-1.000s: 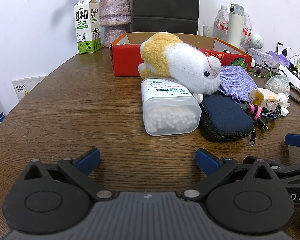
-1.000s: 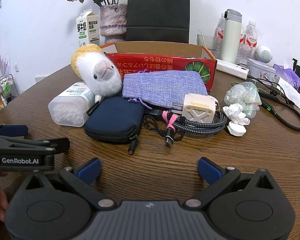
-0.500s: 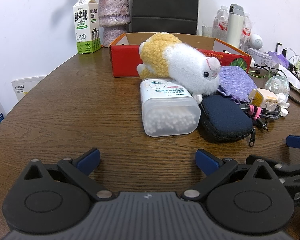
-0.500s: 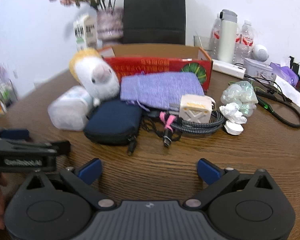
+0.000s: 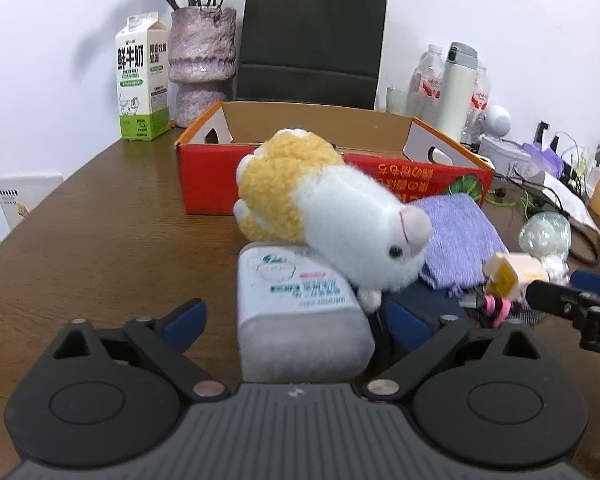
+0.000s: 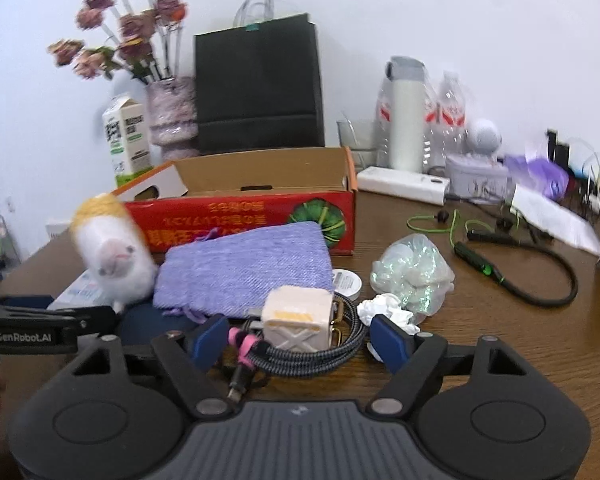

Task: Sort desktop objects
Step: 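Grasp the cotton-swab container with left tool while right tool grasps the white cube charger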

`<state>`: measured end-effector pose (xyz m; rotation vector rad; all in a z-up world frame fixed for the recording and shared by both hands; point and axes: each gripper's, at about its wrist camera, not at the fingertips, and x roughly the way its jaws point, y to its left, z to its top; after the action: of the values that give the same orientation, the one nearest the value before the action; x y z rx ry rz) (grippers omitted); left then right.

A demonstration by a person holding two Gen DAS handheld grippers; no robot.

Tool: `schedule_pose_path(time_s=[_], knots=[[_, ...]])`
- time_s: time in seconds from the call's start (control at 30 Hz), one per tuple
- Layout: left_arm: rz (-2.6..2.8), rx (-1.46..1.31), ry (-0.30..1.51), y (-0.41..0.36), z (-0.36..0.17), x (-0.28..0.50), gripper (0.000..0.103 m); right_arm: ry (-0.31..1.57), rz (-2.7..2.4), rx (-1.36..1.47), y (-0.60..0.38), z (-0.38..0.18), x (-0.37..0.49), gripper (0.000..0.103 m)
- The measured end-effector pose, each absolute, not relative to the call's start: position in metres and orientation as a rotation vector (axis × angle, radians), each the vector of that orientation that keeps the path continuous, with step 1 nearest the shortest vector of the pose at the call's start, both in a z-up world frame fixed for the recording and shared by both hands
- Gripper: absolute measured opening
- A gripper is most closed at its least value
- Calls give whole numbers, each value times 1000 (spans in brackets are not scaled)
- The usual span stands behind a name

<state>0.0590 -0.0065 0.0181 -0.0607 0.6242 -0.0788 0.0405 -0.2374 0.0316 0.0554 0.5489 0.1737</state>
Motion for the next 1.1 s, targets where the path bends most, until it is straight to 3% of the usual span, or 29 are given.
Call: schedule_pose_path(time_s=[0.1,0.23,0.37,0.43,0.7,1.1], knots=[[-91,-105,649,-1,16,68,74,544,171,72,-238,28,55,71],[-54,-128,654,11,16,69,73,569,170,34,-228,23,62,50],[-48,-111,647,13,16,71,71,597,181,63,-229,15,72,47],[-31,-120,650,14,18,71,69,599,199,113,-234,18,72,40],[20,-134,597,22,40,20,67,437,237,198,-256,63,25,40],[-46,-110,667,9,25,-69,69,587,314,63,-234,37,-65,40]])
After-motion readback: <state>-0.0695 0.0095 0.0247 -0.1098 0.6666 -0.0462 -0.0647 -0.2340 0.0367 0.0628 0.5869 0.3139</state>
